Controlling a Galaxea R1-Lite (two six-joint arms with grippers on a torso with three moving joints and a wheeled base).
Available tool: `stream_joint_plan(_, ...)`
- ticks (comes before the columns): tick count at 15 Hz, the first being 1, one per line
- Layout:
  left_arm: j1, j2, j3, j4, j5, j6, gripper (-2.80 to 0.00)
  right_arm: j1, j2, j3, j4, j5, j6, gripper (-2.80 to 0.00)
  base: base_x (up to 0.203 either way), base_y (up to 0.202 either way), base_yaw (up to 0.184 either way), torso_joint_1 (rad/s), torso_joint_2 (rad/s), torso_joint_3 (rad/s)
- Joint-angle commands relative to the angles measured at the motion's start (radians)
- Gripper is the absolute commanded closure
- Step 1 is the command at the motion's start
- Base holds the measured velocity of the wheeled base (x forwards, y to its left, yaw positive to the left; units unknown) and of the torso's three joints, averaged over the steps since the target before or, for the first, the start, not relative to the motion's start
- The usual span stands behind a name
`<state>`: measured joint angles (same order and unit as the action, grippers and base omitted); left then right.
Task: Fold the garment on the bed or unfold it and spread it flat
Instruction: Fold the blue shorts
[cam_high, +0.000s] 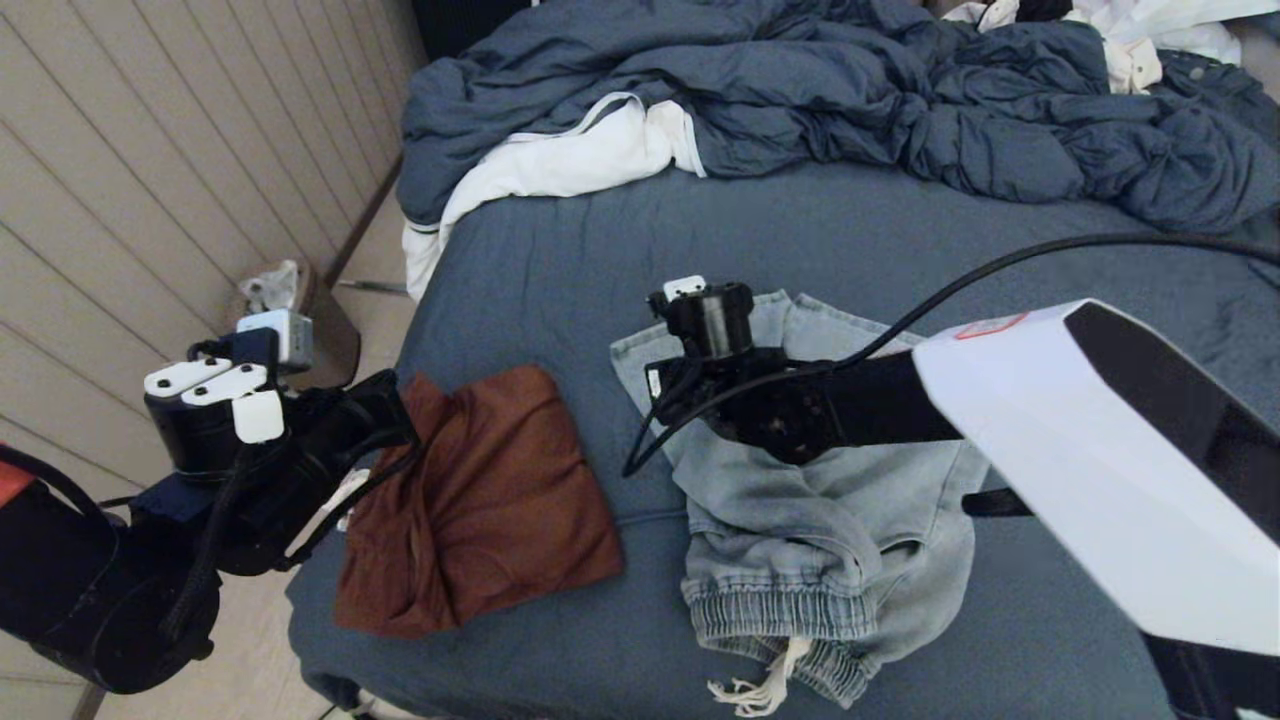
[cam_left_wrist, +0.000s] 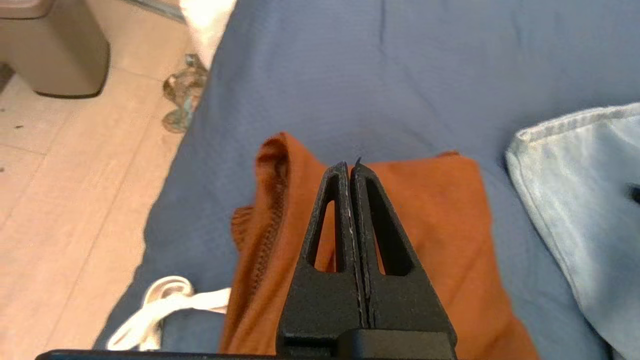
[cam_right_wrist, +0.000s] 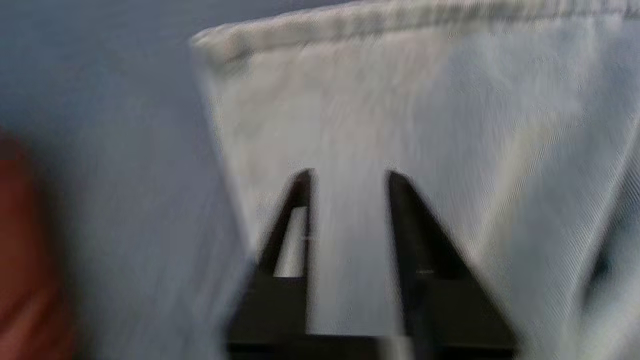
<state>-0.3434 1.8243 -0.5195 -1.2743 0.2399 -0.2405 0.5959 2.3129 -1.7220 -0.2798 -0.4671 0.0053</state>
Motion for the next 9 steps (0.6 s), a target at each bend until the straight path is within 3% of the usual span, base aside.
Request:
stream_joint_plan(1, 0.002, 0.006, 0.011, -0.018, 0.001, -0.003, 0.00, 0.015, 0.112, -0.083, -0.020, -0.036, -0.021, -2.80, 0.000, 0.000, 0.000, 0.000, 0.00, 0.000)
stream_joint_plan(5, 0.003, 0.042, 0.028, -0.064, 0.002, -0.003, 0.00, 0.025, 0.242, -0.231, -0.035, -0.069, -0.079, -2.80, 0.000, 0.000, 0.000, 0.000, 0.00, 0.000)
stream_joint_plan(9, 0.003, 0.072, 0.036, -0.117, 0.007, 0.000, 0.00, 0.039, 0.270, -0.238, -0.040, -0.064, -0.089, -2.80, 0.000, 0.000, 0.000, 0.000, 0.00, 0.000)
